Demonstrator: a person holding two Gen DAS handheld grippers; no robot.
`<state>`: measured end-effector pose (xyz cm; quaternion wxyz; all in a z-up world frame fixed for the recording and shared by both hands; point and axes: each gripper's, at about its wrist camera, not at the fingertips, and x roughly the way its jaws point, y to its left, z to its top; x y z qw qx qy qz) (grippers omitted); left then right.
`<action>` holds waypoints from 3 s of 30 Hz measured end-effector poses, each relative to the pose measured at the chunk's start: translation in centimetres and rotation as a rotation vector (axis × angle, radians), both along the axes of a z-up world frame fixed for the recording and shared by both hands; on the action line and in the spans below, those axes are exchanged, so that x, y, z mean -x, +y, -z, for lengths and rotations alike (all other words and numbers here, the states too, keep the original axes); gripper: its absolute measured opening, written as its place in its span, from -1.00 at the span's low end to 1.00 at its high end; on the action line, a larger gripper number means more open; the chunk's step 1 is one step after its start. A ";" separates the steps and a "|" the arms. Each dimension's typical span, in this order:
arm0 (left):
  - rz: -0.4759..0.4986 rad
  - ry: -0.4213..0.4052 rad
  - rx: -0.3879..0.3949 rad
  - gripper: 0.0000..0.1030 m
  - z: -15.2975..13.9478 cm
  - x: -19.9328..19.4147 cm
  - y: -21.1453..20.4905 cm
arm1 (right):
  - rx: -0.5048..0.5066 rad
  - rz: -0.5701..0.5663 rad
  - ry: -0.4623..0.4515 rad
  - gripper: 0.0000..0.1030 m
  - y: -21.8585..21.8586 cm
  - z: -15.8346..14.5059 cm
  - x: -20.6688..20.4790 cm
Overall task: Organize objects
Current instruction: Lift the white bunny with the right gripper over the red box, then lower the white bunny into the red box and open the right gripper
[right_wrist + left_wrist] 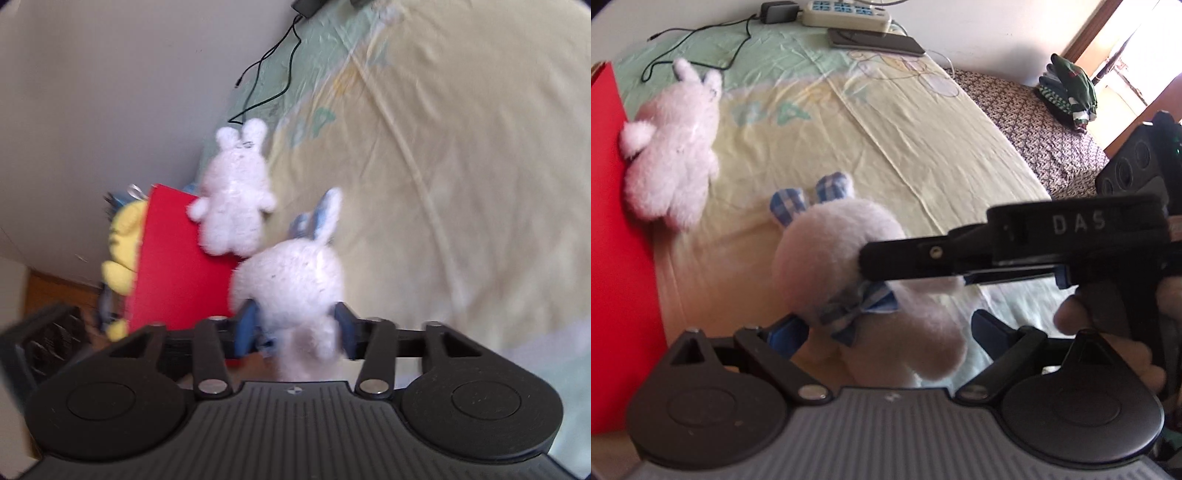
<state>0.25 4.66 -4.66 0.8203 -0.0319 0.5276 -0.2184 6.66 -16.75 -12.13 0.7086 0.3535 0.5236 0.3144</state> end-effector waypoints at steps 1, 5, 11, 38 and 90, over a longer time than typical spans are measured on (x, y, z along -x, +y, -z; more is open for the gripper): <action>0.002 -0.017 -0.005 0.80 -0.3 0.4 0.0 | 0.001 0.000 0.000 -0.17 0.0 0.0 0.3; 0.011 -0.058 0.012 0.79 -1.7 1.7 0.5 | -0.034 0.004 0.007 -0.20 -0.4 -1.1 1.9; 0.057 -0.190 0.042 0.79 -6.0 4.2 1.3 | -0.048 0.045 -0.115 -0.20 0.0 -5.4 5.0; -0.261 -0.511 0.012 0.80 -14.2 8.2 26.2 | -0.130 -0.149 -0.349 -0.18 25.5 -14.0 4.7; -0.343 -0.342 -0.164 0.76 -7.9 7.7 33.5 | 0.170 -0.251 -0.454 -0.37 34.9 -10.8 5.5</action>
